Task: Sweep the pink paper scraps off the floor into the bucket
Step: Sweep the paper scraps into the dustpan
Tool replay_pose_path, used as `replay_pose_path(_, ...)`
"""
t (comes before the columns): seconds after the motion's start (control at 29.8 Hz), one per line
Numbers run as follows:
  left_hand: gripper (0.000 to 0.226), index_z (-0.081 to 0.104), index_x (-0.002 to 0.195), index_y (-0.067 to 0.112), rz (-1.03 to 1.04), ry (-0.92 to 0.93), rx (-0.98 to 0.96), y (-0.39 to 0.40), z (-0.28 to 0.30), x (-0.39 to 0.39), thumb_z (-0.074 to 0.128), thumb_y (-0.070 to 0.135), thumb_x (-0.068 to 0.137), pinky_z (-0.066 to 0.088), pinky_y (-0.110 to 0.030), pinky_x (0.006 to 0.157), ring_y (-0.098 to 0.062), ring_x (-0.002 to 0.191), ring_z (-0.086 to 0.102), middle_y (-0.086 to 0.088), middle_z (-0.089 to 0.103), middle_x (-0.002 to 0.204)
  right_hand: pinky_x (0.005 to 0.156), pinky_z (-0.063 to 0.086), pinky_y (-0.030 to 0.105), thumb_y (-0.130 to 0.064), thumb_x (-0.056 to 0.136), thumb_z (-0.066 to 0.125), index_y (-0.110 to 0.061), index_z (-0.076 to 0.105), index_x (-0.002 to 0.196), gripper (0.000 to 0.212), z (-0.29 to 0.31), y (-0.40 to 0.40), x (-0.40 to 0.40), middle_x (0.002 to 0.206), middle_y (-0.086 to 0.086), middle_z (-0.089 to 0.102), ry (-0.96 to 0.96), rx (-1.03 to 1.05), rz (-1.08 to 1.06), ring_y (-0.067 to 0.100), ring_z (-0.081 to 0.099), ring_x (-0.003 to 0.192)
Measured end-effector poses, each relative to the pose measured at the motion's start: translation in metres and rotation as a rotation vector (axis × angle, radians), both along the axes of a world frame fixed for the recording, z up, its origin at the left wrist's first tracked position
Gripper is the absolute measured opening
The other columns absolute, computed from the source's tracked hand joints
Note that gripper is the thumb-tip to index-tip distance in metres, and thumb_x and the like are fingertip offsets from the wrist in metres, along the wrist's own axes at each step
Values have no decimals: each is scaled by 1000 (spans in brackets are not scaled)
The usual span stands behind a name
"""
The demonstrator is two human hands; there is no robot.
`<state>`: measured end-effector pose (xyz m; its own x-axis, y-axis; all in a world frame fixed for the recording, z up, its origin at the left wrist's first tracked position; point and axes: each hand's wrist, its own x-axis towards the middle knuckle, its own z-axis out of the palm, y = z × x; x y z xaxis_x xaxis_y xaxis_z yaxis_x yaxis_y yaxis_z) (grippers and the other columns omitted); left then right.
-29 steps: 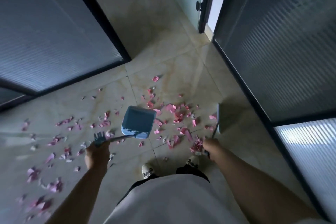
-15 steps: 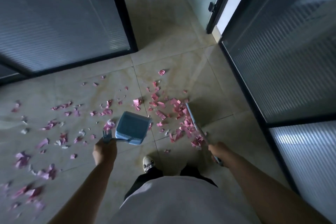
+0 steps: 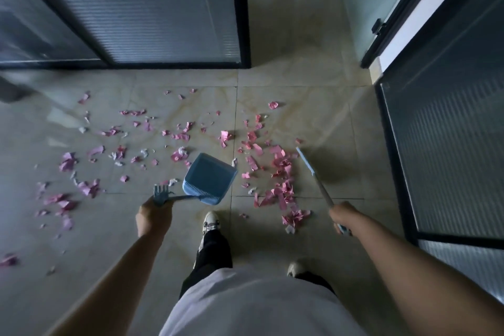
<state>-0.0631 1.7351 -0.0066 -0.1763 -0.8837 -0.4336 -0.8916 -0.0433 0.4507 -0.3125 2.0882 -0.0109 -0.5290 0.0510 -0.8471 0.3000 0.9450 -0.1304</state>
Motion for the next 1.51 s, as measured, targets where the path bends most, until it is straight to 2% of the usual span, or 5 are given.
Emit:
replay_pose_path(0.2, 25, 69, 109, 11, -7, -80, -8, 90, 21, 34, 64, 22, 87, 50, -40, 74, -39, 87, 64, -22, 69, 96, 60, 50, 25, -15, 89, 45, -2, 53, 121, 36, 8, 63, 30, 115, 19, 63, -107, 117, 372, 26, 62, 73)
replay_pose_path(0.3, 28, 68, 113, 11, 21, -137, 2, 111, 24, 52, 65, 21, 86, 48, -39, 76, -41, 94, 63, -24, 69, 103, 74, 53, 31, -18, 86, 44, -8, 54, 122, 39, 12, 81, 35, 116, 14, 63, -89, 159, 456, 29, 66, 94)
replay_pose_path(0.8, 33, 64, 121, 13, 70, -249, 201, 135, -3, 155, 62, 23, 89, 44, -36, 75, -40, 98, 62, -24, 67, 107, 47, 38, 22, -18, 83, 47, -5, 53, 71, 19, -18, 21, 32, 94, 23, 69, -6, 85, 637, 33, 66, 74)
replay_pose_path(1.37, 42, 56, 133, 29, -125, -239, 219, 109, -13, 156, 57, 23, 92, 43, -40, 92, -35, 112, 58, -14, 65, 121, 96, 45, 35, -32, 93, 41, -24, 46, 139, 47, 8, 80, 72, 140, 10, 52, 123, 257, 748, 32, 54, 121)
replay_pose_path(1.51, 36, 61, 128, 22, -240, -230, 184, 95, -19, 151, 58, 21, 92, 39, -35, 75, -36, 104, 61, -16, 67, 115, 69, 53, 31, -26, 95, 42, -12, 59, 116, 31, -2, 107, 92, 106, 14, 62, 80, 195, 533, 29, 63, 85)
